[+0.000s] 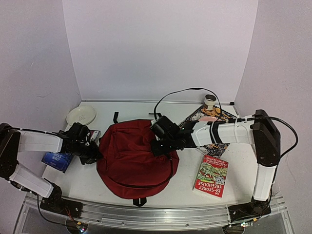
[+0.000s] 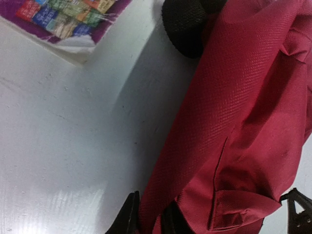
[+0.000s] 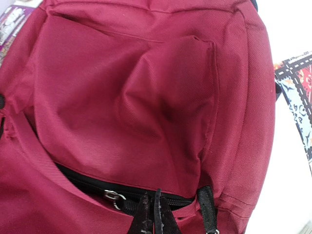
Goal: Pack the student bag
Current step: Zip the lower front pocket of the student bag, then hold the card case at the center of the board.
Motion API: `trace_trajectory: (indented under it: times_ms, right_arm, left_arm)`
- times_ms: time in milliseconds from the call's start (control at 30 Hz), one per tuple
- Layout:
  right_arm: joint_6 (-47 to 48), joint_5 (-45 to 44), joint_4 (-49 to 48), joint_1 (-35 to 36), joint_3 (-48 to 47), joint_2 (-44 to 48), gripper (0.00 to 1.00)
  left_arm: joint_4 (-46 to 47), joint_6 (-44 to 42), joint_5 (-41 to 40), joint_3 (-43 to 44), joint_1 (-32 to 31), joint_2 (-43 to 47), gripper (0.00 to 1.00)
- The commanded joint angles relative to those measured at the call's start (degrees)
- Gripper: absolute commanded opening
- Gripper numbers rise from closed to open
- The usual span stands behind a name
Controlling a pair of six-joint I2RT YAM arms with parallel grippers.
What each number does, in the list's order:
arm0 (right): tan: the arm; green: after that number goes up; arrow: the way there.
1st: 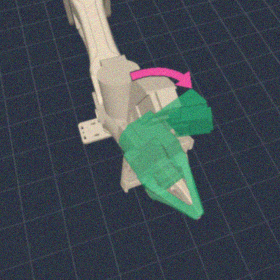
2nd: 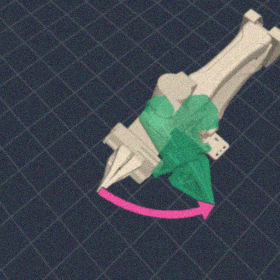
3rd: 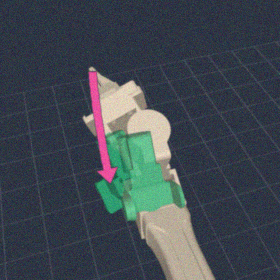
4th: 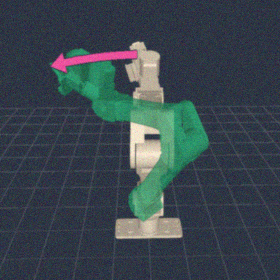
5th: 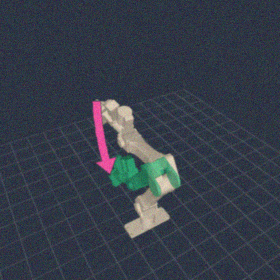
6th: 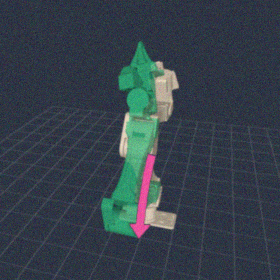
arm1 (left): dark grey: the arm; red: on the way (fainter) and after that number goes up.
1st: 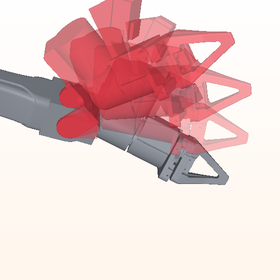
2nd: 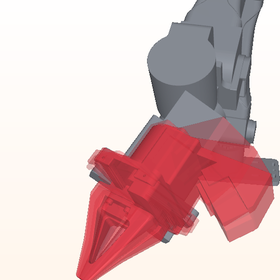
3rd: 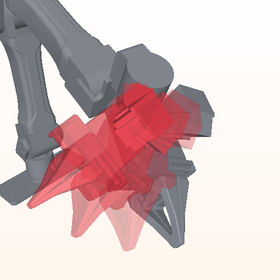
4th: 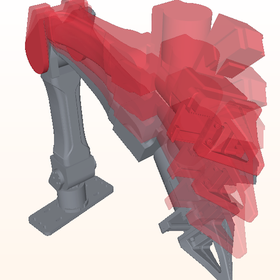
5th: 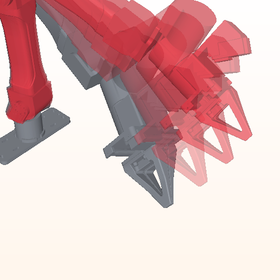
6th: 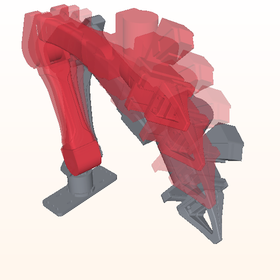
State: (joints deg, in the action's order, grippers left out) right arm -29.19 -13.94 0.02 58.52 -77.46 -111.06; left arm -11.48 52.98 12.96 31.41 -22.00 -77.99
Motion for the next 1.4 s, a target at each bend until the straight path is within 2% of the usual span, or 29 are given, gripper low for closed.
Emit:
trace_trajectory:
  times_ms: [0, 100, 167, 300, 433, 600, 800, 1167, 1367]
  right_arm:
    - [0.4, 3.5, -0.8, -0.1, -2.8, 3.1, 0.0]
    - [0.4, 5.9, -1.8, -0.1, -4.5, 2.6, 0.0]
    - [0.6, 6.8, -2.2, -0.1, -5.5, 2.3, 0.0]
    - [1.1, 8.2, -2.7, -0.1, -6.7, 1.8, 0.0]
    - [1.4, 9.1, -2.9, -0.1, -7.5, 1.2, 0.0]
    - [1.5, 9.6, -3.1, -0.1, -8.0, 0.7, 0.0]
    - [1.7, 10.2, -3.3, -0.1, -8.3, 0.1, 0.0]
    - [1.3, 11.1, -4.0, -0.1, -8.1, 0.2, 0.0]
    - [1.2, 11.1, -4.1, -0.1, -7.7, 0.2, 0.0]
  left_arm:
    - [-2.0, -4.9, -2.3, 3.7, 0.5, 2.5, 0.38]
    - [-4.1, -5.4, -2.3, 5.0, 0.5, 5.5, 0.62]
    - [-5.7, -5.1, -2.1, 6.1, 0.5, 7.8, 0.7]
    - [-6.8, -5.8, -0.2, 8.4, 0.5, 11.2, 0.77]
    - [-7.8, -6.0, 3.1, 11.5, 0.1, 10.1, 0.84]
    - [-7.9, -2.4, 3.8, 15.1, -6.2, 5.4, 0.86]
    - [-7.9, -2.9, 0.6, 20.1, -14.6, -2.6, 0.87]
    - [-12.1, -0.5, -5.9, 21.3, -15.4, -9.3, 0.87]
    - [-13.3, 0.8, -7.3, 19.7, -15.4, -10.0, 0.8]
